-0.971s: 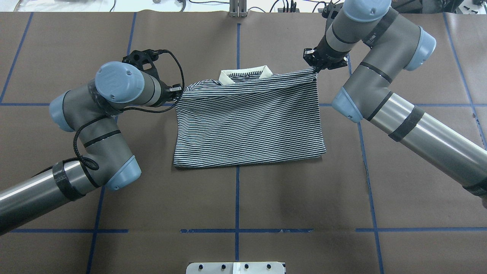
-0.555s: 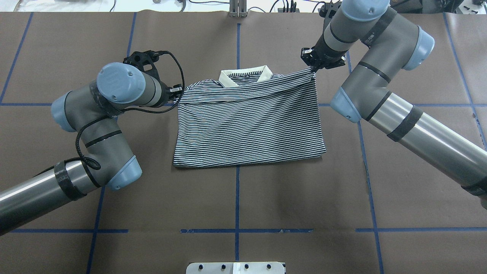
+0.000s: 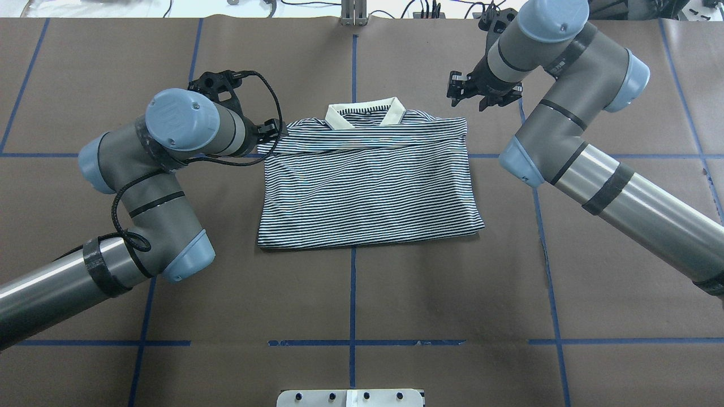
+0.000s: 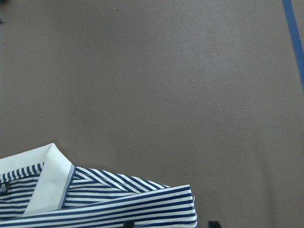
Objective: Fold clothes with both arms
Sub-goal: 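Open the right gripper and raise it off the shirt, then move the right gripper down to the side edge of the folded shirt, then grasp the shirt's side edge with the right gripper and drag it sideways, then hold the shirt corner with the right gripper while the left arm moves in, then rotate the shirt with the right gripper while the left arm draws back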
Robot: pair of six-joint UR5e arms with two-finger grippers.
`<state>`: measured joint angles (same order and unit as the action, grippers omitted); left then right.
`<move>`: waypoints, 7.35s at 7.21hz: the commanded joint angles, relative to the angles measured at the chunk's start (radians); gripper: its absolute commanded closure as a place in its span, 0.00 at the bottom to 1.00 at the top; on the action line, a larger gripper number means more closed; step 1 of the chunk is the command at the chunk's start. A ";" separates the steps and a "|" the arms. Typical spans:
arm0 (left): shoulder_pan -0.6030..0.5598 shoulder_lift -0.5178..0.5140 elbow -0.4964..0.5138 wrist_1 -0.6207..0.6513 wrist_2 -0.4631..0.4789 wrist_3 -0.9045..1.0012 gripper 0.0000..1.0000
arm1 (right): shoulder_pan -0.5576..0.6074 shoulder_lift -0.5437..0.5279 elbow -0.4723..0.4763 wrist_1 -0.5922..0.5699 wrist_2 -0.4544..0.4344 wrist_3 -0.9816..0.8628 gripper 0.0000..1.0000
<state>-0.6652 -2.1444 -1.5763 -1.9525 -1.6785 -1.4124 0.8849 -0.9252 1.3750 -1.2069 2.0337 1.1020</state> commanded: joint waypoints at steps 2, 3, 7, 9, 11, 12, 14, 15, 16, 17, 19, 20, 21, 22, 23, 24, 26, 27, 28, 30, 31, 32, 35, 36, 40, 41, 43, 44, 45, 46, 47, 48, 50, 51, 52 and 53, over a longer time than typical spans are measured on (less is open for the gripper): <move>-0.004 0.012 -0.123 0.018 -0.047 0.000 0.00 | -0.042 -0.171 0.230 -0.011 0.072 0.065 0.00; -0.001 0.009 -0.149 0.055 -0.047 -0.003 0.00 | -0.087 -0.249 0.318 -0.011 0.065 0.132 0.00; 0.006 0.009 -0.174 0.064 -0.044 -0.003 0.00 | -0.268 -0.325 0.357 -0.013 -0.100 0.165 0.00; 0.009 0.008 -0.175 0.064 -0.046 -0.005 0.00 | -0.279 -0.324 0.336 -0.013 -0.112 0.165 0.00; 0.012 0.009 -0.177 0.066 -0.046 -0.007 0.00 | -0.282 -0.325 0.329 -0.010 -0.115 0.165 0.19; 0.013 0.009 -0.177 0.064 -0.046 -0.007 0.00 | -0.282 -0.327 0.331 -0.010 -0.115 0.165 0.46; 0.013 0.014 -0.176 0.064 -0.046 -0.005 0.00 | -0.282 -0.336 0.334 -0.007 -0.116 0.164 1.00; 0.013 0.015 -0.171 0.064 -0.046 -0.003 0.00 | -0.282 -0.336 0.335 -0.007 -0.112 0.162 1.00; 0.013 0.015 -0.169 0.064 -0.046 -0.003 0.00 | -0.282 -0.334 0.343 -0.008 -0.098 0.160 1.00; 0.013 0.015 -0.165 0.063 -0.044 -0.003 0.00 | -0.281 -0.337 0.354 -0.011 -0.093 0.162 1.00; 0.015 0.015 -0.166 0.063 -0.044 -0.003 0.00 | -0.306 -0.435 0.433 -0.011 -0.093 0.162 1.00; 0.015 0.015 -0.175 0.063 -0.046 -0.003 0.00 | -0.343 -0.543 0.534 -0.011 -0.095 0.162 1.00; 0.019 0.012 -0.179 0.064 -0.046 -0.003 0.00 | -0.391 -0.681 0.667 -0.011 -0.092 0.167 1.00; 0.027 0.012 -0.179 0.064 -0.046 -0.005 0.00 | -0.449 -0.774 0.762 -0.011 -0.054 0.203 1.00; 0.029 0.012 -0.179 0.063 -0.046 -0.005 0.00 | -0.527 -0.791 0.780 -0.010 -0.020 0.269 1.00; 0.030 0.011 -0.180 0.063 -0.044 -0.005 0.00 | -0.617 -0.794 0.777 -0.007 -0.030 0.306 1.00; 0.042 0.012 -0.201 0.066 -0.046 -0.005 0.00 | -0.696 -0.784 0.808 0.001 -0.035 0.370 0.01; 0.062 0.012 -0.203 0.072 -0.047 -0.013 0.00 | -0.693 -0.776 0.826 0.000 -0.041 0.371 0.00; 0.096 0.012 -0.203 0.098 -0.047 -0.098 0.00 | -0.660 -0.759 0.845 0.001 -0.043 0.371 0.00; 0.191 0.003 -0.215 0.230 -0.038 -0.329 0.00 | -0.537 -0.663 0.837 0.001 -0.043 0.371 0.00; 0.217 -0.026 -0.229 0.324 -0.036 -0.377 0.00 | -0.458 -0.617 0.843 0.006 -0.040 0.371 0.00; 0.231 -0.038 -0.228 0.357 -0.035 -0.414 0.00 | -0.413 -0.580 0.845 0.009 -0.041 0.371 0.00; 0.305 -0.066 -0.154 0.349 0.039 -0.490 0.00 | -0.365 -0.566 0.840 0.009 -0.044 0.371 0.00; 0.344 -0.063 -0.153 0.349 0.043 -0.529 0.00 | -0.363 -0.566 0.840 0.009 -0.044 0.371 0.00; 0.369 -0.064 -0.120 0.336 0.045 -0.562 0.02 | -0.360 -0.566 0.840 0.009 -0.044 0.371 0.00; 0.369 -0.066 -0.120 0.337 0.045 -0.562 0.07 | -0.357 -0.566 0.840 0.009 -0.044 0.369 0.00; 0.369 -0.066 -0.123 0.339 0.046 -0.560 0.63 | -0.357 -0.566 0.840 0.009 -0.043 0.369 0.00; 0.369 -0.068 -0.123 0.339 0.066 -0.559 0.87 | -0.357 -0.566 0.839 0.009 -0.043 0.369 0.00; 0.369 -0.068 -0.126 0.339 0.066 -0.548 1.00 | -0.356 -0.567 0.839 0.009 -0.043 0.369 0.00; 0.369 -0.068 -0.137 0.339 0.066 -0.543 1.00 | -0.356 -0.567 0.837 0.009 -0.043 0.369 0.00; 0.368 -0.068 -0.143 0.343 0.066 -0.543 1.00 | -0.356 -0.569 0.837 0.009 -0.043 0.369 0.00; 0.360 -0.066 -0.149 0.345 0.066 -0.542 1.00 | -0.354 -0.570 0.832 0.009 -0.043 0.369 0.00; 0.305 -0.057 -0.148 0.348 0.068 -0.517 1.00 | -0.351 -0.569 0.832 0.009 -0.043 0.369 0.00; 0.264 -0.055 -0.139 0.351 0.068 -0.482 1.00 | -0.351 -0.570 0.832 0.009 -0.043 0.369 0.00; 0.228 -0.057 -0.131 0.348 0.072 -0.452 1.00 | -0.348 -0.570 0.832 0.009 -0.043 0.369 0.00; 0.202 -0.060 -0.119 0.346 0.109 -0.395 1.00 | -0.345 -0.570 0.834 0.009 -0.043 0.371 0.00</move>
<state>-0.4249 -2.2020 -1.7083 -1.6043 -1.5992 -1.8657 0.5365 -1.4954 2.2076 -1.1981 1.9911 1.4714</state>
